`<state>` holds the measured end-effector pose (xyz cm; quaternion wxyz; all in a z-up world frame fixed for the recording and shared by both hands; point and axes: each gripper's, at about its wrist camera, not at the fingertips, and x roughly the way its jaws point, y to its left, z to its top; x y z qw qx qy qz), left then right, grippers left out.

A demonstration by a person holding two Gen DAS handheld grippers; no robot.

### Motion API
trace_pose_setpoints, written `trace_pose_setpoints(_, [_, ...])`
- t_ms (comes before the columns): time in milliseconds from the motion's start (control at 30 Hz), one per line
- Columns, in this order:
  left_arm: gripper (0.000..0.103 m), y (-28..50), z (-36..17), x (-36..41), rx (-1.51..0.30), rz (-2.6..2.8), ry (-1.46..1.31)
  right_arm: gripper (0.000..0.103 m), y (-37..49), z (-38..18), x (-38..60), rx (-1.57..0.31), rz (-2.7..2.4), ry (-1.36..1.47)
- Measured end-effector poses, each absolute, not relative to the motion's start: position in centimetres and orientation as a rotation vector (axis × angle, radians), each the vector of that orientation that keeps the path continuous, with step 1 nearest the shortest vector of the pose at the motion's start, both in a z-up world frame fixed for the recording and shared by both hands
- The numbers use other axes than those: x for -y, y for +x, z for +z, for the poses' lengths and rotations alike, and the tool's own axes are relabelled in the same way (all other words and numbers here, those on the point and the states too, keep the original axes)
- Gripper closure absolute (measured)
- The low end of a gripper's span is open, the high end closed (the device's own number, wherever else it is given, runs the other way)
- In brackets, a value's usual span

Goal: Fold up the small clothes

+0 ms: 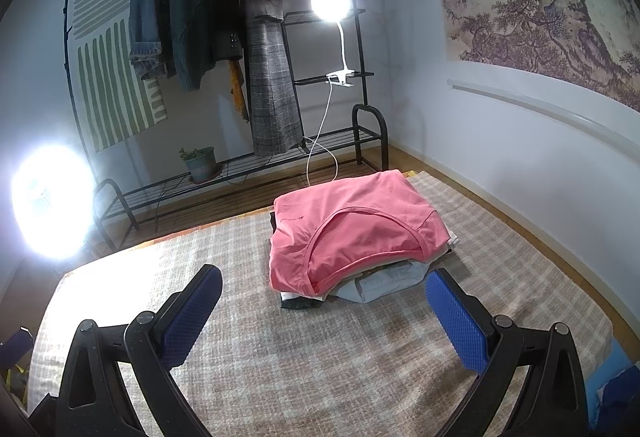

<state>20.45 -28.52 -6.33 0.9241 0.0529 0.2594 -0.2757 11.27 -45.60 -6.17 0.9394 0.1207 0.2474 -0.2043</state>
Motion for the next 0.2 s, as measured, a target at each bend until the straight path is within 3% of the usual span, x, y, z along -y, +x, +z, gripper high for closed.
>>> trace_pose_setpoints(200, [0.000,19.87,-6.09,28.43,-0.506,-0.570,0.140,0.000,11.28,-6.23,45.50,-0.505,-0.415,0.248])
